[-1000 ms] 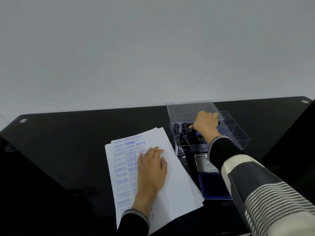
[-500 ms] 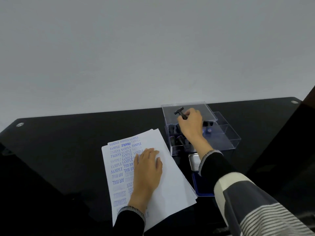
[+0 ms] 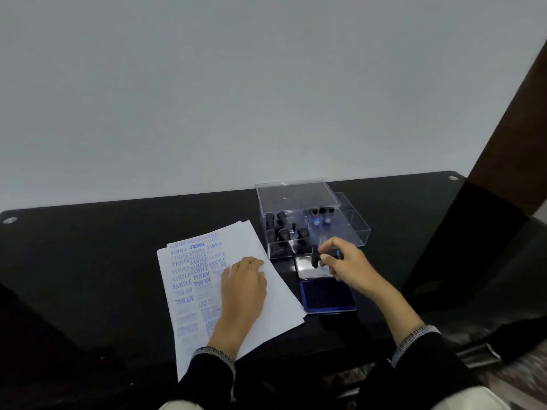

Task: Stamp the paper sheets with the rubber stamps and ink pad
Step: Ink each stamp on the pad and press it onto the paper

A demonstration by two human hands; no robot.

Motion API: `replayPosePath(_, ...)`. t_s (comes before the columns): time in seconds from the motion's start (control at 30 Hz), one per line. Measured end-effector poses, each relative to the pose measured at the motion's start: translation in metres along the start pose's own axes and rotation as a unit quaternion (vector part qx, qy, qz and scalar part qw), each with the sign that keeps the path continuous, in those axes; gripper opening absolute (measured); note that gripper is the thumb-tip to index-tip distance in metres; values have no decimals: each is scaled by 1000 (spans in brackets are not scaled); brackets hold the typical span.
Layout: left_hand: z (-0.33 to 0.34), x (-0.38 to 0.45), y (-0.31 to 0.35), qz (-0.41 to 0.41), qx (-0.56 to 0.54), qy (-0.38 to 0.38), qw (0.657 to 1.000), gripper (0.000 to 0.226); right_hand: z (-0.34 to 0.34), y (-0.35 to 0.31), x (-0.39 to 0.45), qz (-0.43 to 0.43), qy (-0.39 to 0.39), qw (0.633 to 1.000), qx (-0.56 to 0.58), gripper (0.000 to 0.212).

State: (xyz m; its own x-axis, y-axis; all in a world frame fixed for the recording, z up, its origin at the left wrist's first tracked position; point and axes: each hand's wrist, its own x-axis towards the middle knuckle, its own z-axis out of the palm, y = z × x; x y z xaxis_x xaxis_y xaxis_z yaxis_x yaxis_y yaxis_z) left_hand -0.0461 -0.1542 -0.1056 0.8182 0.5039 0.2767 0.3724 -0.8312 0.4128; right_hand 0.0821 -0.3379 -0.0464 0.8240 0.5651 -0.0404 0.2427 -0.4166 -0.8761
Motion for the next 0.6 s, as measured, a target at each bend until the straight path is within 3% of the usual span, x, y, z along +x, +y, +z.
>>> replayPosePath(0.07,1,-12,8,45,-76,-11,996,29,-2,3,-13,-12,-11,998,-54,12)
replayPosePath(0.17,6,-27,14,98,-79,-26,992,29,-3,2,-25,-29,-25,991,-132,9)
replayPosePath(0.6,8,-34,13,85,-83,-39,992,29,14,-21,-32,4,-82,931,-356,13)
